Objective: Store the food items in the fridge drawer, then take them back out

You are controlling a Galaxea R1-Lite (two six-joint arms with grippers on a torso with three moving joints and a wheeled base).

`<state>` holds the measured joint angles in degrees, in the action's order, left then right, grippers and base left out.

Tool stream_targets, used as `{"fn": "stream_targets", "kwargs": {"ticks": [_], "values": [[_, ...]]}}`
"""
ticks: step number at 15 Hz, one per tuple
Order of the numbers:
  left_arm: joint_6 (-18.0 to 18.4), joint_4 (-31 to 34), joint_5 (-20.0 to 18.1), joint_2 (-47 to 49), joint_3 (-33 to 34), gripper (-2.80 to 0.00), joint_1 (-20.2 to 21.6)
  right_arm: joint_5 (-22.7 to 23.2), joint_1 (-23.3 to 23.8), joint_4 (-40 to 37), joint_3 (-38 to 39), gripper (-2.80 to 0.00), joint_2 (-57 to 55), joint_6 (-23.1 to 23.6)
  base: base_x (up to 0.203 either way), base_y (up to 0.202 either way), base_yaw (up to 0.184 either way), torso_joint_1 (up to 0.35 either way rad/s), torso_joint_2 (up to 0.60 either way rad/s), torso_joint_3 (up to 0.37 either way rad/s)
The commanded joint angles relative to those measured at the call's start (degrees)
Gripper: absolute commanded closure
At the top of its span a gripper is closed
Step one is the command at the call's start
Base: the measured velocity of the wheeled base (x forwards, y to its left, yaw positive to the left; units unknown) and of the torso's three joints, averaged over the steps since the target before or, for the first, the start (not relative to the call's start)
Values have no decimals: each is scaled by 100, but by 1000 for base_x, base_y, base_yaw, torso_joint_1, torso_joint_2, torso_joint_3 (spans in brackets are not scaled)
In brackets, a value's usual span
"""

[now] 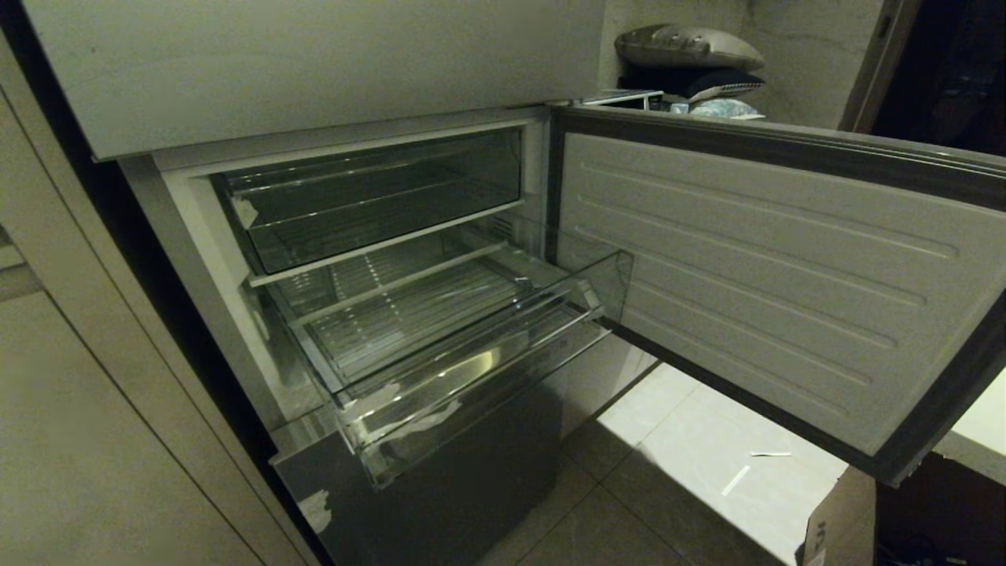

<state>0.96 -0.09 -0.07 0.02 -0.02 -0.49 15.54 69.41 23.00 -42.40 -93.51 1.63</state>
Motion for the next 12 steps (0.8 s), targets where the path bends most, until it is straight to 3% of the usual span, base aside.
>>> {"fn": "stream_targets", "kwargs": {"ticks": [1, 6, 12], "values": [[0, 0, 3, -2, -5, 0, 1, 10, 67, 12, -209, -280, -403, 44, 0, 0, 0, 0, 0, 0], [0, 0, -1, -2, 2, 0, -4, -48, 60, 11, -744, -280, -914, 51, 0, 0, 0, 0, 0, 0], [0, 0, 7, -2, 2, 0, -4, 324, 4, -6, -807, -280, -951, 39, 0, 0, 0, 0, 0, 0]]}}
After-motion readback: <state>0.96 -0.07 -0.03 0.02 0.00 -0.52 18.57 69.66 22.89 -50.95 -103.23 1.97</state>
